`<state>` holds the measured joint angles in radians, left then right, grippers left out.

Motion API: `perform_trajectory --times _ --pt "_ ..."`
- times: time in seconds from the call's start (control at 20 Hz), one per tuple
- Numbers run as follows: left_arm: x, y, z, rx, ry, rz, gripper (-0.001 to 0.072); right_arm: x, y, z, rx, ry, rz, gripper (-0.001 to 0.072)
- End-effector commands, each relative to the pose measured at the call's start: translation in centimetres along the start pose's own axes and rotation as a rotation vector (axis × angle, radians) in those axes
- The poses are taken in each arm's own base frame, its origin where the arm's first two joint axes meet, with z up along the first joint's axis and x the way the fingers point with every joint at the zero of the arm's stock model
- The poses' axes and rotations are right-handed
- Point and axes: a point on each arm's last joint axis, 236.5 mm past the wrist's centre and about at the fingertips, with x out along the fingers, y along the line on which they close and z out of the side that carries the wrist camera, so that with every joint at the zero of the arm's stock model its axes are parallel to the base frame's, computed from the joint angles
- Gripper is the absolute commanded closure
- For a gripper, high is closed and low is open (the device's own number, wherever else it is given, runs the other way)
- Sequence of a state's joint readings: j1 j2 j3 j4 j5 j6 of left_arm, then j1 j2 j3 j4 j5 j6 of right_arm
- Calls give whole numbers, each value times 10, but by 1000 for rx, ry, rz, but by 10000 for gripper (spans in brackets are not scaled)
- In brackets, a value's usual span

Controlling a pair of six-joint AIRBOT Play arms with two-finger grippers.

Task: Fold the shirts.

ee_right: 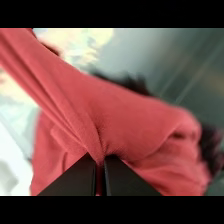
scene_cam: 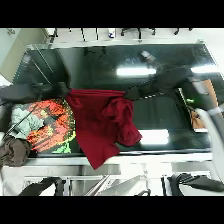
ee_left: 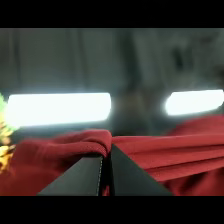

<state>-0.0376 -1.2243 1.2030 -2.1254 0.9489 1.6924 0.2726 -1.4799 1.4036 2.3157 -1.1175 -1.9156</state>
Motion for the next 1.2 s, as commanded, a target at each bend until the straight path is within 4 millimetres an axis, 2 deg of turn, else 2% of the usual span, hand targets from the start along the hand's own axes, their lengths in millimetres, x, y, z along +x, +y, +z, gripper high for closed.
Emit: perform_trajectory --times 0.0,0.05,0.1,0.15,0.2,0.25,0.3,0.45,0.5,0.6,0.7,0.85,0.95,1.05,1.15 --pt "101 53 -18 -66 167 35 694 91 -78 2 210 -26 -27 689" --pt "115 57 -12 -69 183 31 694 101 -90 2 223 -28 -41 684" --pt "124 59 -9 -68 202 26 694 104 -97 2 233 -23 -43 629" --pt "128 57 -8 -67 232 15 687 100 -100 1 242 -11 -38 401" --pt "125 58 -6 -65 261 6 442 88 -103 1 250 4 -25 272" --pt "118 59 -3 -65 281 -2 58 68 -106 0 259 25 -9 268" --pt "106 59 2 -74 302 -10 17 46 -109 -2 267 42 8 268" --pt "51 69 9 -119 367 -17 17 -33 -111 -25 302 121 75 277" --pt "34 73 1 -136 393 -14 17 -54 -112 -36 318 145 93 277" --pt "11 82 -29 -194 433 -2 17 -75 -118 -62 366 163 99 277" --pt "2 93 -82 -261 474 12 18 -76 -124 -93 406 167 99 277" --pt "1 113 -173 -397 536 46 18 -60 -134 -140 478 188 103 277" --pt "6 119 -215 -447 562 43 17 -49 -134 -158 510 212 110 278" --pt "18 118 -233 -478 554 23 18 -42 -130 -169 514 232 121 279" --pt "35 118 -236 -485 540 20 18 -39 -128 -174 516 243 125 280"
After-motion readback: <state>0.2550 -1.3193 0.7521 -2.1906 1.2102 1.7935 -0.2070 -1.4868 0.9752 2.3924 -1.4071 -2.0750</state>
